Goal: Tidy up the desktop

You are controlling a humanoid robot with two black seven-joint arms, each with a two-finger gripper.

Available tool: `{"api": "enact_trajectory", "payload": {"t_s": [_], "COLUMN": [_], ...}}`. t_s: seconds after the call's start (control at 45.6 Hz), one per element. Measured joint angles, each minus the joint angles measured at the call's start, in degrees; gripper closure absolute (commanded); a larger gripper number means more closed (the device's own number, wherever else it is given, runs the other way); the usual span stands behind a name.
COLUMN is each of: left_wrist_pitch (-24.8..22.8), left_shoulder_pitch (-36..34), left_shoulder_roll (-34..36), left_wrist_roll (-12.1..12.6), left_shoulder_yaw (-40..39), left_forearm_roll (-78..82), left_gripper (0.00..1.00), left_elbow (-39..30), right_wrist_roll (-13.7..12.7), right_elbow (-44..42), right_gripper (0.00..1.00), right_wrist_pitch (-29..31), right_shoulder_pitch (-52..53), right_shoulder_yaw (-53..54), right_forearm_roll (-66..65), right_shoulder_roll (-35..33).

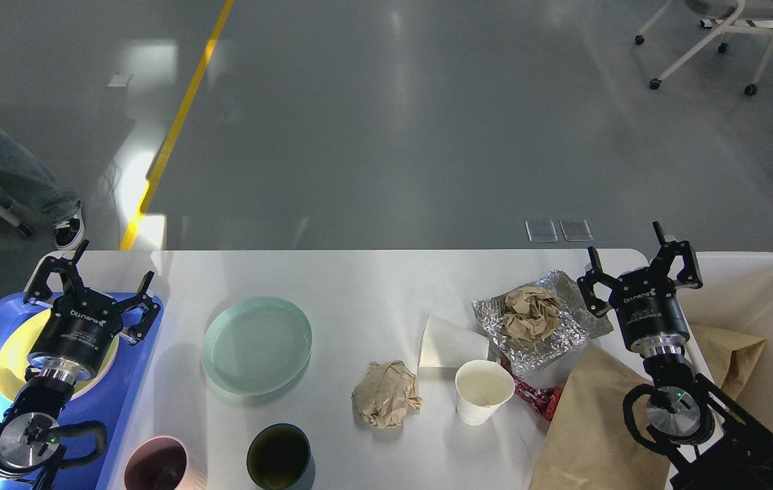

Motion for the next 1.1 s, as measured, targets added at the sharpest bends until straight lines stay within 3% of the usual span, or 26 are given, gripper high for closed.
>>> {"api": "enact_trajectory", "payload": {"t_s": [0.504, 0.636, 0.899, 1.097], "left_wrist_pitch": [0.5, 0.9, 1.0, 1.0], "left_shoulder_pitch": [-0.5, -1.1, -12.7, -30.0], "left_shoulder_roll": [0.8, 5.5, 22.9, 31.2], "left_wrist_roll": [0.8, 0.8, -0.1, -0.1], "left_shoulder_yaw": [0.7, 2.3, 24.8, 48.5], "left_forearm_roll": [0.3, 0.4, -1.1, -1.2], "left_gripper": [0.03, 0.03, 0.03, 0.03], "left_elbow": [0.0, 0.2, 1.7, 4.6], "right_wrist_roll": [0.0, 0.0, 0.1, 0.1], "right_elbow": [0.0, -0.1, -0.1, -0.1], "right_gripper": [0.0, 0.0, 0.0, 0.0], "right_wrist_pitch": [0.0, 0.0, 0.0, 0.0], "right_shoulder_pitch": [0.0, 0.0, 0.0, 0.0], "right_shoulder_yaw": [0.0, 0.0, 0.0, 0.0], "right_forearm_roll": [0.0, 0.0, 0.0, 0.0], "right_shoulder_roll": [0.0, 0.0, 0.0, 0.0]}}
